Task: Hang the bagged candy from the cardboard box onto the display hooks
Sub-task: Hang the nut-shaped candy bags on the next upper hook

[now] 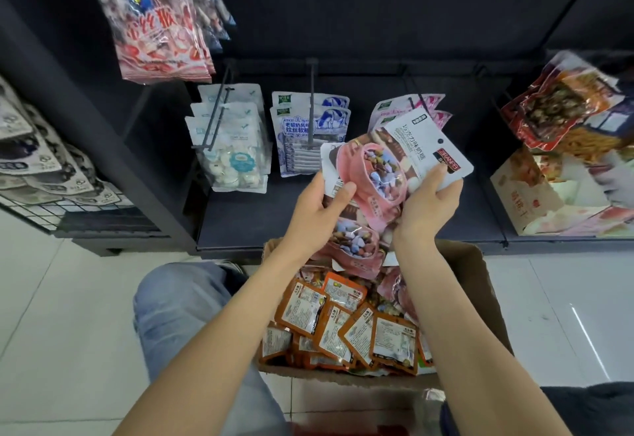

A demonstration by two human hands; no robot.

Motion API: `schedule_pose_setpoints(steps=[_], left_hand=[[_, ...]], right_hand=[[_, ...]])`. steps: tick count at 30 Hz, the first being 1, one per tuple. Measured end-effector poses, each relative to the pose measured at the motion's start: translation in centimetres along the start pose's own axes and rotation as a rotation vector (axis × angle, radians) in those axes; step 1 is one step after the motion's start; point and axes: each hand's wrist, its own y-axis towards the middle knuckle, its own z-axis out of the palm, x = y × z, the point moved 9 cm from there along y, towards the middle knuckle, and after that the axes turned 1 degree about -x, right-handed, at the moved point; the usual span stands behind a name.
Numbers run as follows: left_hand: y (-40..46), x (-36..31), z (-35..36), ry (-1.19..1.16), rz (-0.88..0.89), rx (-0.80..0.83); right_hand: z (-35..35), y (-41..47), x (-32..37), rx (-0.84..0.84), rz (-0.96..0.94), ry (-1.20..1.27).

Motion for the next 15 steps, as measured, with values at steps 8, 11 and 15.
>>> schedule_pose_setpoints(steps=[8, 11, 15], left_hand=[[3.0, -5.2, -5.9, -0.103, 0.082, -0.275], [4.2, -7.1, -8.4, -0.102, 0.131, -0.325], [4.9, -7.4, -12.4, -0.168, 0.126, -0.418]], right_hand=[[9.4, -0.3, 6.8, 0.25, -0.102, 0.071], [12.7, -1.1, 8.8, 0.305, -0.134, 0.175], [14.3, -0.8, 12.5, 0.26, -0.14, 0.296]])
